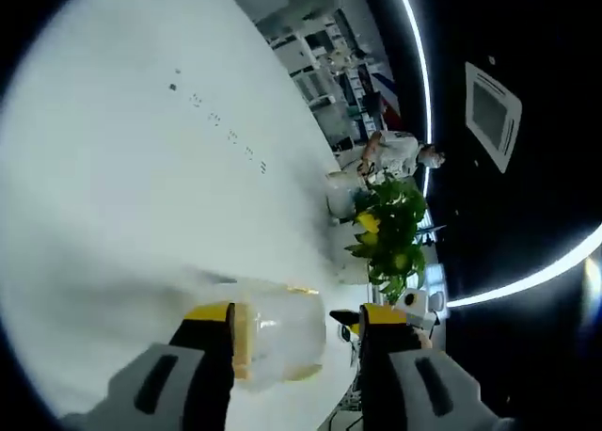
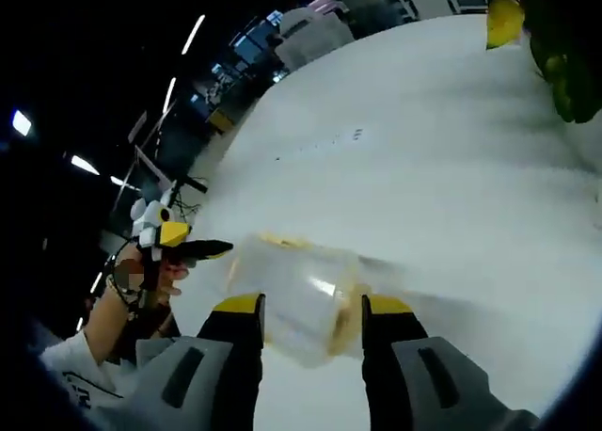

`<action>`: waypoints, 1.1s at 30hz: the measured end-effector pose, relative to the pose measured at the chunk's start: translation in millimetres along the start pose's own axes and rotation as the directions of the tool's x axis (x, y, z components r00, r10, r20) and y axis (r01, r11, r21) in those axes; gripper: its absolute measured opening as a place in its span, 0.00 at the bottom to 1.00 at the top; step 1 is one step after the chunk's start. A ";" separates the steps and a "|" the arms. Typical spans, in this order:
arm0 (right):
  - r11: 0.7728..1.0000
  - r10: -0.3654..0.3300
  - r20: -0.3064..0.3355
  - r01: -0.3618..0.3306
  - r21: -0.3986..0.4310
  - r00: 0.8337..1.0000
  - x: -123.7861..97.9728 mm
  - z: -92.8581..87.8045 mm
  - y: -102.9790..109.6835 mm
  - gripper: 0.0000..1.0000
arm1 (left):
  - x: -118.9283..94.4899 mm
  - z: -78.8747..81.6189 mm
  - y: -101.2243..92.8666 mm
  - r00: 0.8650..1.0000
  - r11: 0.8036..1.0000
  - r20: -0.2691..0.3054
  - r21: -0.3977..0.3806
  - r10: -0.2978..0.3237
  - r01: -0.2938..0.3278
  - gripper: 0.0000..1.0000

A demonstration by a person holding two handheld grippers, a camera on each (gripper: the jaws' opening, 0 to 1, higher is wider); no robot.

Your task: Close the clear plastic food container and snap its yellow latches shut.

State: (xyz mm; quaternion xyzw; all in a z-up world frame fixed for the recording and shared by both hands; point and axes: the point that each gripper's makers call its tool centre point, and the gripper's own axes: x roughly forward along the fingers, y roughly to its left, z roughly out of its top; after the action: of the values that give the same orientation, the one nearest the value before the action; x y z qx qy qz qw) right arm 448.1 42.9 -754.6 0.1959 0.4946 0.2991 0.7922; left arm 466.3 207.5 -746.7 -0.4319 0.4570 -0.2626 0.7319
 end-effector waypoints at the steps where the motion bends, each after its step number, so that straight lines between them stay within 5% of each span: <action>1: 1.000 -0.015 -0.003 0.015 0.001 1.000 0.5 -0.7 -4.1 0.39 | 2.0 -5.0 0.4 1.000 1.000 -0.024 0.009 0.010 -0.009 0.48; 7: 0.998 0.018 -0.036 -0.016 0.056 0.999 5.1 -11.8 -2.8 0.34 | 10.4 -23.9 15.5 0.987 0.990 -0.107 0.086 0.118 -0.109 0.49; 18: 0.997 -0.008 -0.115 0.017 0.077 0.993 14.1 -31.2 -11.2 0.20 | 19.9 -30.7 20.5 0.978 0.989 -0.160 0.076 0.136 -0.125 0.44; 26: 0.998 -0.013 -0.135 0.022 0.061 0.991 16.8 -33.3 -5.0 0.19 | 16.6 -27.3 44.0 0.949 0.959 -0.172 0.152 0.265 -0.240 0.21; 27: 0.998 -0.011 -0.136 0.019 0.060 0.991 17.4 -33.7 -4.3 0.19 | 18.1 -26.9 40.3 0.956 0.968 -0.173 0.130 0.236 -0.215 0.21; 33: 0.998 -0.002 -0.128 0.011 0.069 0.992 18.5 -34.6 -3.9 0.19 | 17.4 -24.6 43.0 0.954 0.970 -0.187 0.101 0.236 -0.220 0.20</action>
State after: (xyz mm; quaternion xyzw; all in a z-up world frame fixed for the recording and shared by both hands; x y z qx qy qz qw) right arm 424.1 52.8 -784.2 0.2020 0.5552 0.2912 0.7524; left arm 451.5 205.3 -797.1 -0.3187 0.5634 -0.2358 0.7248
